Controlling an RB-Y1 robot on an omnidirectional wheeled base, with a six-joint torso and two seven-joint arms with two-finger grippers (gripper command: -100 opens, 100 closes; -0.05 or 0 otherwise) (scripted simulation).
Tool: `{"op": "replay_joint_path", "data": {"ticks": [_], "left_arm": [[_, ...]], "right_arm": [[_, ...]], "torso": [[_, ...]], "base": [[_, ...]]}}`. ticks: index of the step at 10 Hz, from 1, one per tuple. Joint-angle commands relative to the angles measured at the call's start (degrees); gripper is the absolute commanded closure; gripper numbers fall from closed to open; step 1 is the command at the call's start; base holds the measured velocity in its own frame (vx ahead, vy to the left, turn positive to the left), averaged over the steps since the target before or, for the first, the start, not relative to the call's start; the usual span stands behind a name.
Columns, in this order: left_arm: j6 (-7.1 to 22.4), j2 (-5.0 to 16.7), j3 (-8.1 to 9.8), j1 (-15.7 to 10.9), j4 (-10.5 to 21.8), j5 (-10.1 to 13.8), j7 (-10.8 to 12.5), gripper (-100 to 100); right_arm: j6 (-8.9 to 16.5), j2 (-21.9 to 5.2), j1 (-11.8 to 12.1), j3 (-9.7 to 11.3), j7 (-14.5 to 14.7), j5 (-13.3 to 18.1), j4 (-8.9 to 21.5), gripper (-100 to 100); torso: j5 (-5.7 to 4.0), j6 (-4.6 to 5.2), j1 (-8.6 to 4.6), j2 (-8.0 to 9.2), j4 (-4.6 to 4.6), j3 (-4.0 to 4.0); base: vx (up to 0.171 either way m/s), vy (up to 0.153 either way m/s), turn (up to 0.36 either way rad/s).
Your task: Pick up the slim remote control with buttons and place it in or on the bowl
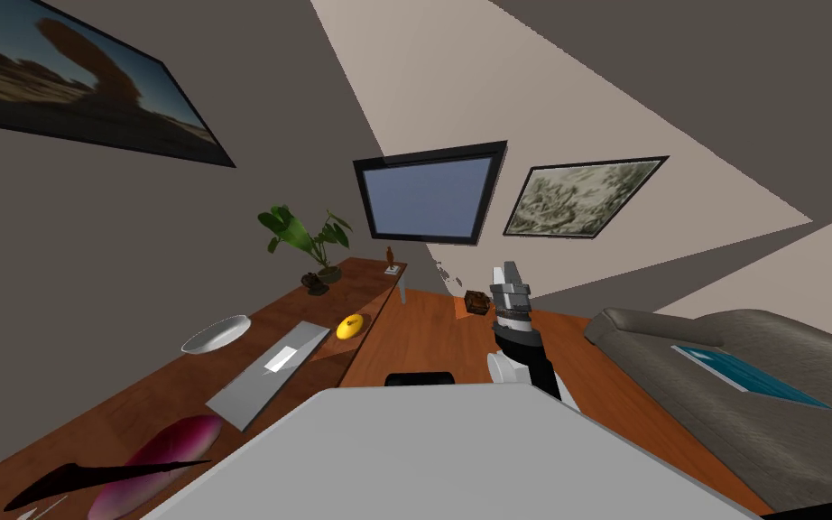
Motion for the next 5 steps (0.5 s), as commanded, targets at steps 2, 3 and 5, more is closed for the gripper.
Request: {"op": "replay_joint_path", "data": {"ticks": [2, 3, 5], "left_arm": [[-2.3, 3.8, -0.45, 1.4, -1.7, 2.0, 0.1, -100], [-2.9, 4.9, -0.59, 1.7, -2.1, 2.5, 0.2, -100], [-2.9, 4.9, -0.68, 1.4, -1.9, 2.2, 0.7, -100]], "right_arm": [[0.0, 0.0, 0.0, 0.0, 0.0, 0.0, 0.0, 0], [0.0, 0.0, 0.0, 0.0, 0.0, 0.0, 0.0, 0], [0.0, 0.0, 0.0, 0.0, 0.0, 0.0, 0.0, 0]], "torso": [[0.0, 0.0, 0.0, -0.02, 0.0, -0.01], [0.0, 0.0, -0.01, 0.0, 0.0, 0.0], [0.01, 0.0, 0.0, 0.02, 0.01, 0.01]], "base": [[-0.028, -0.023, 0.013], [-0.035, -0.025, 0.012], [-0.026, -0.016, 0.003]]}}
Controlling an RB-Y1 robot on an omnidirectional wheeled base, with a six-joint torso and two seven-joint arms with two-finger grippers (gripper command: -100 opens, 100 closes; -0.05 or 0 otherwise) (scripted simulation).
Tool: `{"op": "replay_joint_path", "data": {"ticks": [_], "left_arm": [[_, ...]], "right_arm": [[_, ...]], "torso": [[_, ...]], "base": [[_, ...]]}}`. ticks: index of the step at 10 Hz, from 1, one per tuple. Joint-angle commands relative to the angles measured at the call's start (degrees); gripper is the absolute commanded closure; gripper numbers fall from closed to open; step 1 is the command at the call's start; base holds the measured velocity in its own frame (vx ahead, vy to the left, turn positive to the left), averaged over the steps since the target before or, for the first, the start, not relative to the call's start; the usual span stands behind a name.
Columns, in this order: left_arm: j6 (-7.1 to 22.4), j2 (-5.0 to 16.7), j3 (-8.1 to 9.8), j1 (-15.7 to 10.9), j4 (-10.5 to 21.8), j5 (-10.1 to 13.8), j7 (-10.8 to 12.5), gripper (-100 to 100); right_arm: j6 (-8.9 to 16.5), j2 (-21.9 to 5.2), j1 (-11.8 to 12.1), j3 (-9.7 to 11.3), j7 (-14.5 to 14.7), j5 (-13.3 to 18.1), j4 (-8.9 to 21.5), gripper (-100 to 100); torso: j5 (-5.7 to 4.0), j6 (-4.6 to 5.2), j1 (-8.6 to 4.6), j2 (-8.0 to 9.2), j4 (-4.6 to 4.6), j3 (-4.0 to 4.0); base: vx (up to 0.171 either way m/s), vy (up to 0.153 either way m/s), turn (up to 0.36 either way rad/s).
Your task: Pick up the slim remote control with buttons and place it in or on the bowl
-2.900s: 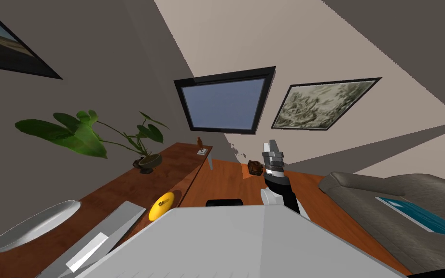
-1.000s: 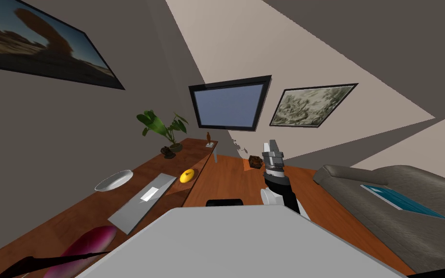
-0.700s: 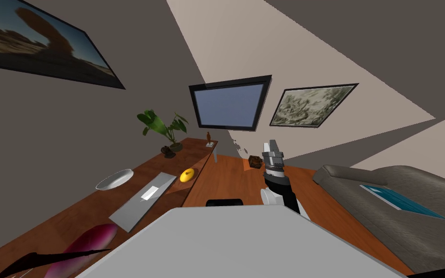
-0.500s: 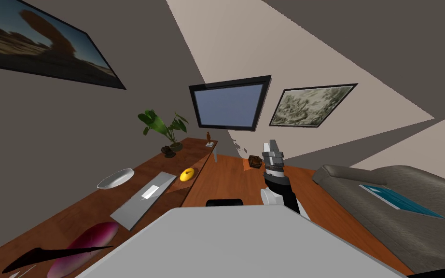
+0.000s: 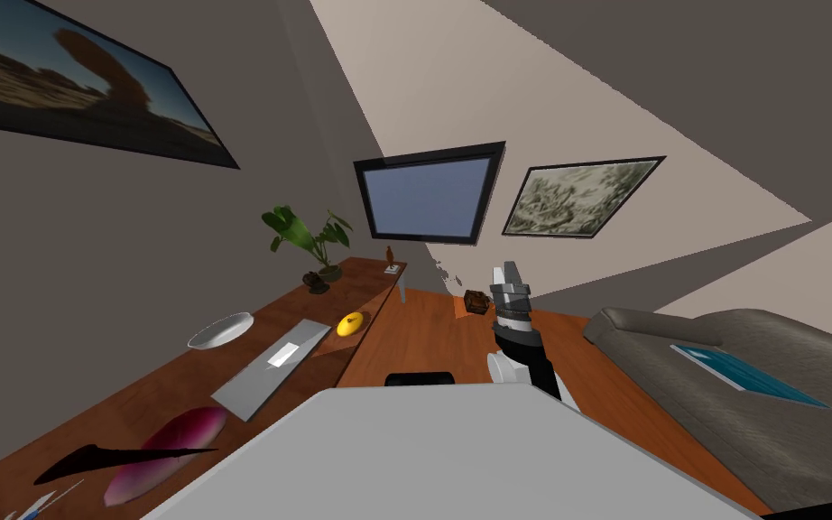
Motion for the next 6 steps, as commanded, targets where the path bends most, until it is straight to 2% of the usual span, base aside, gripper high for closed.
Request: {"op": "replay_joint_path", "data": {"ticks": [1, 6], "left_arm": [[0.0, 0.0, 0.0, 0.0, 0.0, 0.0, 0.0, 0], [0.0, 0.0, 0.0, 0.0, 0.0, 0.0, 0.0, 0]], "right_arm": [[0.0, 0.0, 0.0, 0.0, 0.0, 0.0, 0.0, 0], [0.0, 0.0, 0.0, 0.0, 0.0, 0.0, 0.0, 0]], "torso": [[0.0, 0.0, 0.0, 0.0, 0.0, 0.0], [0.01, 0.01, 0.05, -0.08, -0.02, -0.05]], "base": [[0.0, 0.0, 0.0], [0.0, 0.0, 0.0]]}}
